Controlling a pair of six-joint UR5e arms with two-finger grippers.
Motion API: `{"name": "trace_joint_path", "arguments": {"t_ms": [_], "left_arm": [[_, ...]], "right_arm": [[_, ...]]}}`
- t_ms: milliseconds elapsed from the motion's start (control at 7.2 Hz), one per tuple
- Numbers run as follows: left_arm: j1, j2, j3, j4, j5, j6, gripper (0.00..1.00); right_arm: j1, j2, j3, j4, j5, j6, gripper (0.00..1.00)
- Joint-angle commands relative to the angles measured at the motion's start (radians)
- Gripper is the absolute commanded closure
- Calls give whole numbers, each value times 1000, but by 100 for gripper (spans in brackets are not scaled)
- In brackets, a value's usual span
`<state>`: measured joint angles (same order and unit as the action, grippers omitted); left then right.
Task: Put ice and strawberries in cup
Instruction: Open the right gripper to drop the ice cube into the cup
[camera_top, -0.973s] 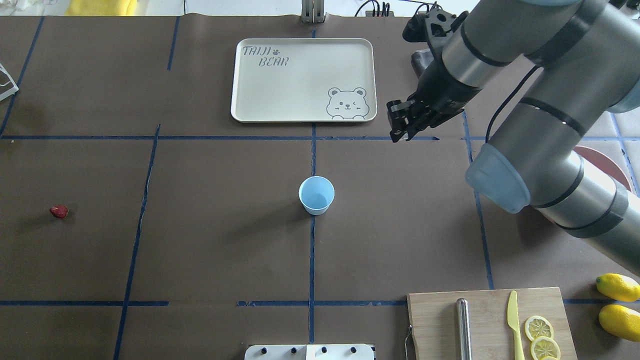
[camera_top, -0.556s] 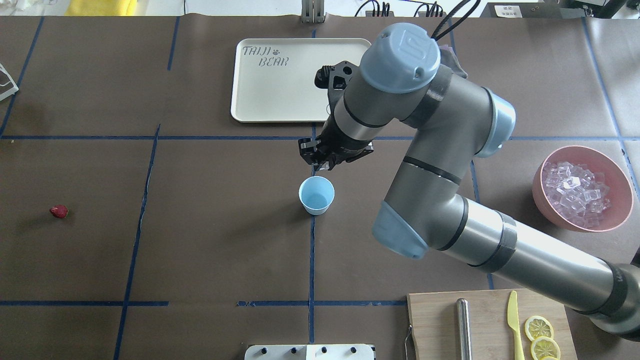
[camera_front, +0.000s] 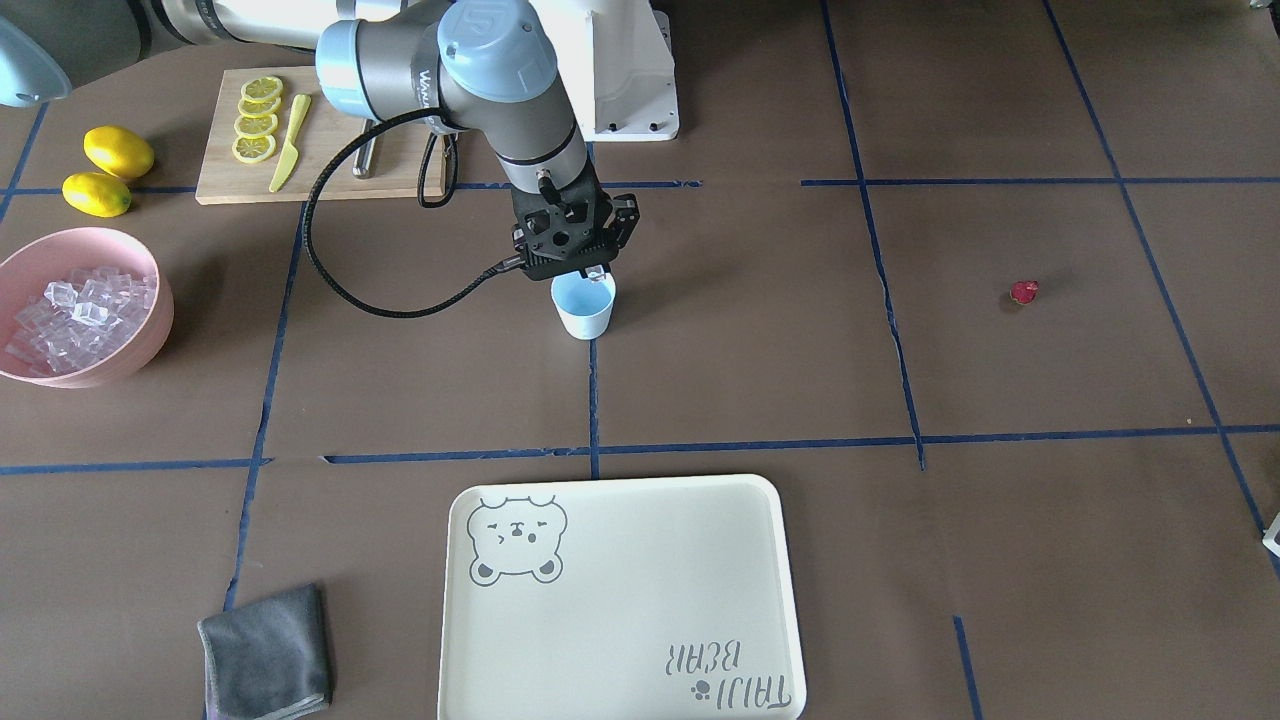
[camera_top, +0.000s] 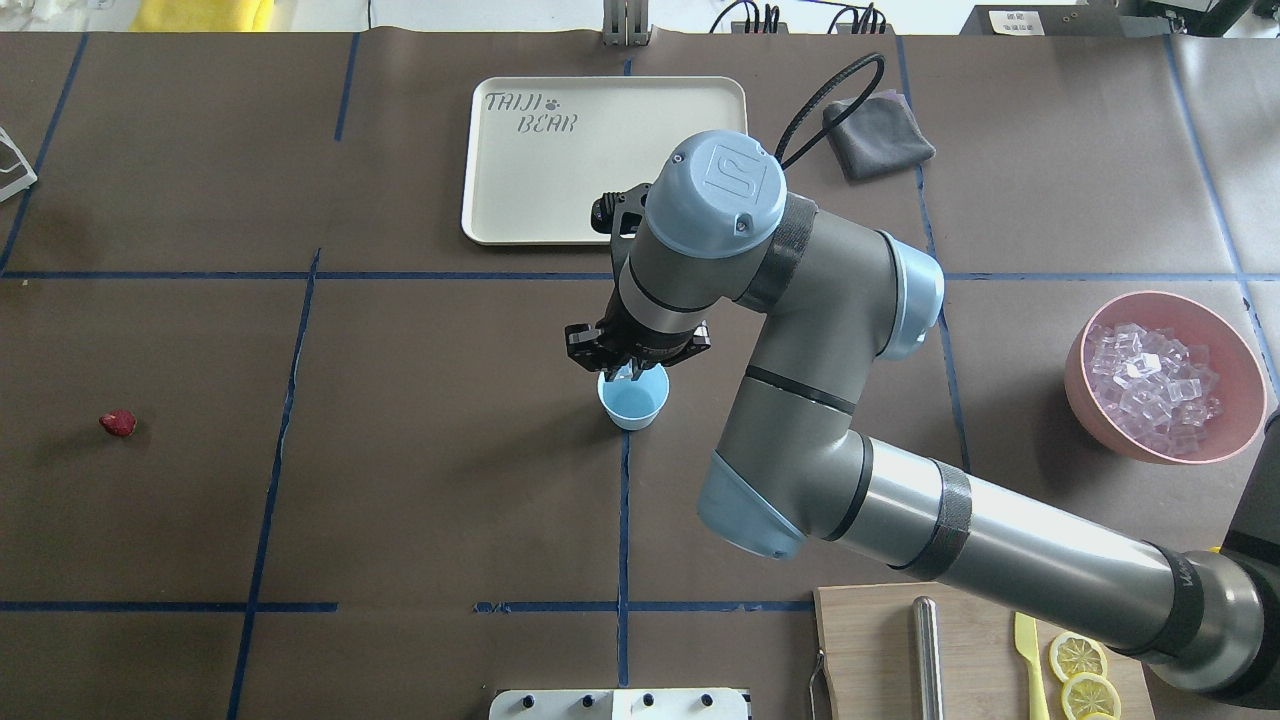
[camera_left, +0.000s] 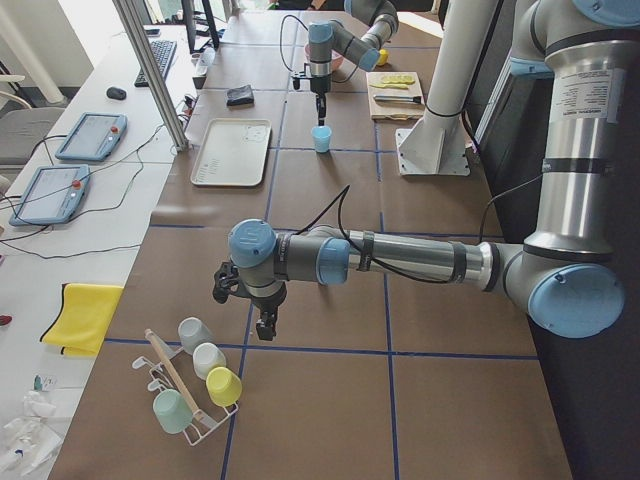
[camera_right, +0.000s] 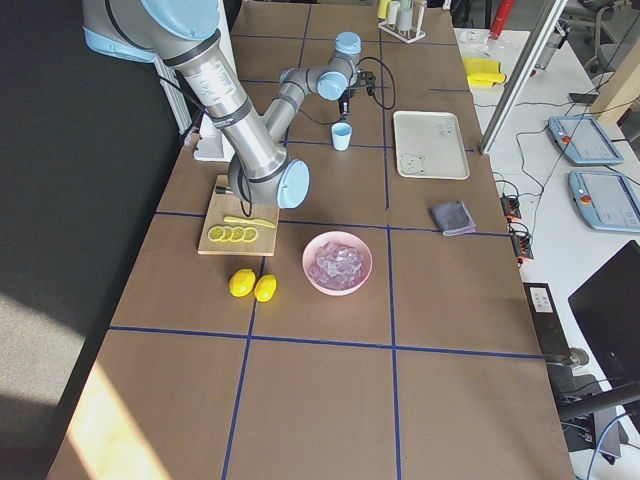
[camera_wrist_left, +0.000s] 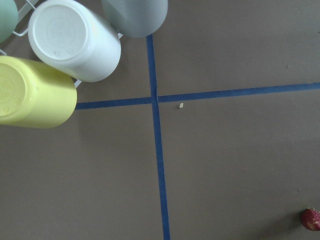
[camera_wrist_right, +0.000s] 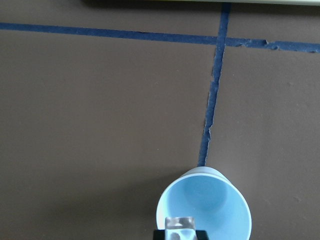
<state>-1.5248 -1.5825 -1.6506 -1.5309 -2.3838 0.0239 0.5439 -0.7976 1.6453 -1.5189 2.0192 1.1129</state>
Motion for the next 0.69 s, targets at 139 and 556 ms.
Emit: {"name": "trace_joint_path", "arguments": {"t_ms": [139,556], "left_arm": [[0,-1,0,-1,0,1,0],[2,-1,3,-5,0,1,0]], "right_arm": [[-10,-20,-10,-1,-14,-1,96],[-10,-14,-9,3,-14,4,1]]}}
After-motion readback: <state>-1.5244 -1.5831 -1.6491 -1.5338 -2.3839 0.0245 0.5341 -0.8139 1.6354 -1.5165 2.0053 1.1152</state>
